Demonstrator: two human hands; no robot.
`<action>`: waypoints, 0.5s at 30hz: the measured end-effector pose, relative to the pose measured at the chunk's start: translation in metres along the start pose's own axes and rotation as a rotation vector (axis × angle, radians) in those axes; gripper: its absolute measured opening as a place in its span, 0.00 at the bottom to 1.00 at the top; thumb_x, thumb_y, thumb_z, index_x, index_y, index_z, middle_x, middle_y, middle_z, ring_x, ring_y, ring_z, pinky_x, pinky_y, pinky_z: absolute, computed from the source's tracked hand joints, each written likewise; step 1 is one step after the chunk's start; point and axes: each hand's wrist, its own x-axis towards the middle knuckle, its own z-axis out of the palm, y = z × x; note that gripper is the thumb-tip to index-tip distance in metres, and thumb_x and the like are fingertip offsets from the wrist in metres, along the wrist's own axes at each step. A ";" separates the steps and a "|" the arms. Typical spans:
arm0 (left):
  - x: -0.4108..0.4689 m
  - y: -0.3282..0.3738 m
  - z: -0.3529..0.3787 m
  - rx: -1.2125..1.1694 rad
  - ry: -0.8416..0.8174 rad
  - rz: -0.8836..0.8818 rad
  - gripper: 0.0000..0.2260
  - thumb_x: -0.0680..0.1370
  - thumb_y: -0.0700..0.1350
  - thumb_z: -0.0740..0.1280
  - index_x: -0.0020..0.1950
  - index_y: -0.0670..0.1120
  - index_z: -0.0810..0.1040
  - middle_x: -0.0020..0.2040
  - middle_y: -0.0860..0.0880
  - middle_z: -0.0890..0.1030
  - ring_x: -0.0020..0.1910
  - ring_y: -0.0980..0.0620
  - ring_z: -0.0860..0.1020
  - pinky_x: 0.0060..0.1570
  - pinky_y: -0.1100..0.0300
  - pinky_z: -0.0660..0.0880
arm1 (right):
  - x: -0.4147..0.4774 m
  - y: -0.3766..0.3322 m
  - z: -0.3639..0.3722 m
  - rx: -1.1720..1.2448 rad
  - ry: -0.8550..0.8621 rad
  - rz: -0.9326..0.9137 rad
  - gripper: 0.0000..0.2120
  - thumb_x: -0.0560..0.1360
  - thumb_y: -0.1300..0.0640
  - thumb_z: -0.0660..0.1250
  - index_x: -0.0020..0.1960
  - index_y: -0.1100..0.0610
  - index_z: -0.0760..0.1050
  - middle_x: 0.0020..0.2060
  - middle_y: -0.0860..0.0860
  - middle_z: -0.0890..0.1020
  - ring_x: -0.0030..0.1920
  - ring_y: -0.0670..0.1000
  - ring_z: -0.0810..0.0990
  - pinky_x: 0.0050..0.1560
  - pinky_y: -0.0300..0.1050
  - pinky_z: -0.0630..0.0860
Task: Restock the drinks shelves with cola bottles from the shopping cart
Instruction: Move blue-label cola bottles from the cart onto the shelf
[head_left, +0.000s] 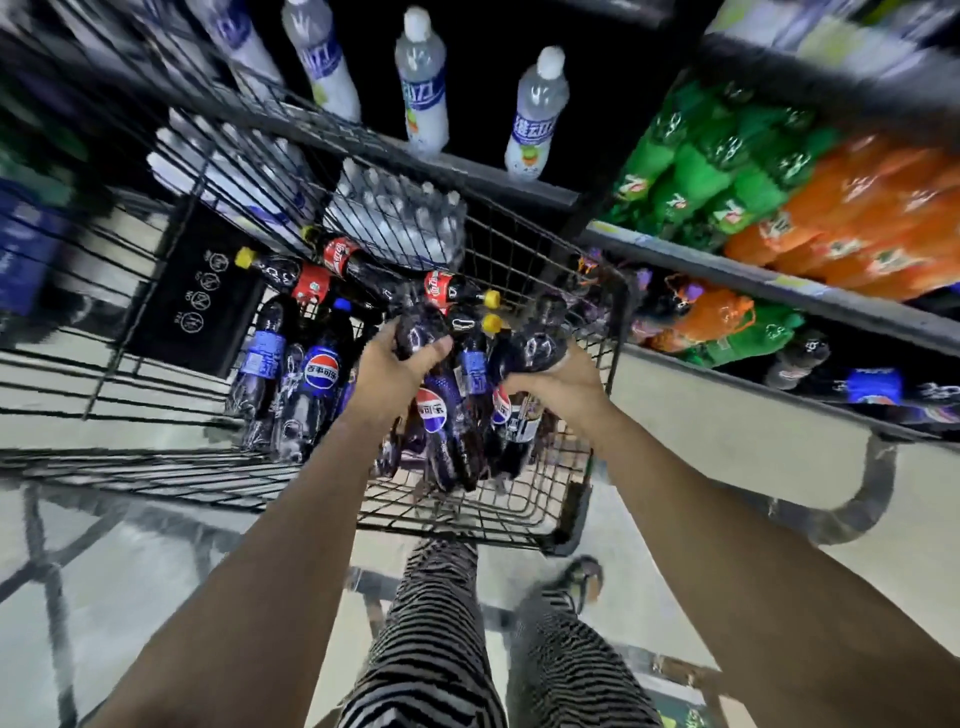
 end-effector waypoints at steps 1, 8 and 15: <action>-0.009 0.014 0.007 -0.023 -0.011 0.027 0.12 0.77 0.48 0.69 0.58 0.51 0.71 0.40 0.64 0.72 0.34 0.71 0.72 0.36 0.75 0.72 | -0.006 -0.004 -0.013 0.043 0.004 -0.008 0.27 0.56 0.55 0.83 0.51 0.57 0.75 0.45 0.51 0.83 0.45 0.50 0.81 0.41 0.38 0.76; -0.075 0.115 0.082 -0.007 -0.053 0.251 0.10 0.75 0.49 0.72 0.51 0.54 0.73 0.42 0.54 0.77 0.39 0.60 0.75 0.42 0.63 0.71 | -0.067 -0.008 -0.143 0.160 0.165 -0.196 0.21 0.48 0.50 0.79 0.40 0.53 0.80 0.38 0.48 0.83 0.40 0.51 0.81 0.36 0.45 0.78; -0.139 0.187 0.192 -0.008 -0.107 0.524 0.08 0.72 0.43 0.75 0.47 0.48 0.78 0.37 0.55 0.81 0.33 0.63 0.77 0.38 0.67 0.72 | -0.131 0.018 -0.299 0.059 0.314 -0.230 0.19 0.59 0.50 0.80 0.36 0.59 0.73 0.29 0.52 0.74 0.33 0.52 0.74 0.38 0.52 0.75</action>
